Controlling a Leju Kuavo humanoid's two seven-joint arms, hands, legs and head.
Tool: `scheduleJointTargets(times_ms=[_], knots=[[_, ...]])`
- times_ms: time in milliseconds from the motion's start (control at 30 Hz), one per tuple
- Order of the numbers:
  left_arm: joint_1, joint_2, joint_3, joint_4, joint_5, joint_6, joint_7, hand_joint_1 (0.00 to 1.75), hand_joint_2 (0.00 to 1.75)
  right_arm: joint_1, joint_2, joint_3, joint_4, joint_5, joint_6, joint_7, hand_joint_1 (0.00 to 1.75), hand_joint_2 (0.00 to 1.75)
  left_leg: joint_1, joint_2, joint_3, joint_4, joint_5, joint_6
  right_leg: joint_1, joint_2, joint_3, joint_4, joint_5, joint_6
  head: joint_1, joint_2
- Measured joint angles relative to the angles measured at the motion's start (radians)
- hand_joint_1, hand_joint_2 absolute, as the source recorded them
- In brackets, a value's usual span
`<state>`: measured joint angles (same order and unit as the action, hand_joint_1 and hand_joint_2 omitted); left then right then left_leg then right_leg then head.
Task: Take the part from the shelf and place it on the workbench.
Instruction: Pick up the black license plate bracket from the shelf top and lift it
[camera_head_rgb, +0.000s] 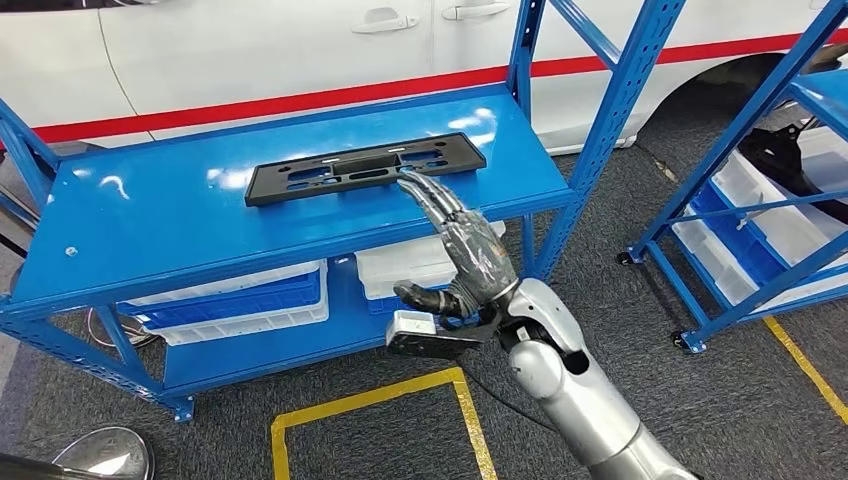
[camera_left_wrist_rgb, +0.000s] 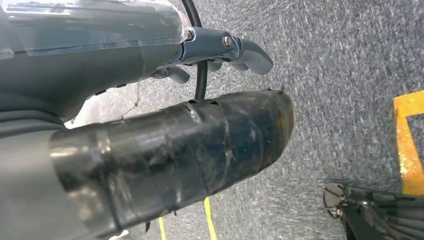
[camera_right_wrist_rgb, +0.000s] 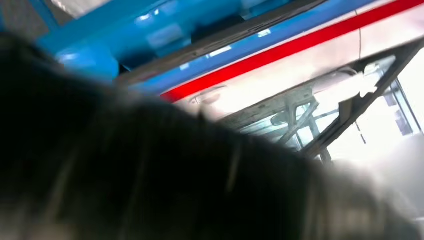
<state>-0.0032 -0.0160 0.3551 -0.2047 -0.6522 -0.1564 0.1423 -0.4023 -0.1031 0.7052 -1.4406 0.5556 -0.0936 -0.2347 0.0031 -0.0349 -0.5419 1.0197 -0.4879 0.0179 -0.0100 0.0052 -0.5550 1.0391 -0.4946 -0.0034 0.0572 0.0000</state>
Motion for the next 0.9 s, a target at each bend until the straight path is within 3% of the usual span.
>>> scheduleJointTargets(times_ms=[267,533,900], knots=[[0.0,-0.006,0.007,0.006,-0.037,-0.029,0.024,0.0,0.0,-0.138,0.047,0.064,0.193,0.118,0.03,0.079,0.0,1.75,0.0,0.0,0.0,0.0,0.0,0.0,0.0,0.0,0.0,0.0,0.0,0.0,0.0,0.0],[0.001,-0.009,0.009,0.009,-0.064,-0.035,0.037,0.0,0.0,-0.216,0.088,0.1,0.368,0.212,0.045,0.137,0.0,1.75,0.0,0.001,-0.001,0.001,0.0,0.0,0.0,0.001,-0.001,0.0,0.0,0.0,0.0,0.0],[0.001,-0.018,0.029,0.012,-0.077,-0.024,0.023,0.0,0.0,-0.242,0.132,0.121,0.485,0.263,0.048,0.159,0.0,1.75,0.0,0.0,-0.001,0.001,0.0,0.0,0.0,0.0,-0.001,0.0,0.0,0.0,0.0,0.0]])
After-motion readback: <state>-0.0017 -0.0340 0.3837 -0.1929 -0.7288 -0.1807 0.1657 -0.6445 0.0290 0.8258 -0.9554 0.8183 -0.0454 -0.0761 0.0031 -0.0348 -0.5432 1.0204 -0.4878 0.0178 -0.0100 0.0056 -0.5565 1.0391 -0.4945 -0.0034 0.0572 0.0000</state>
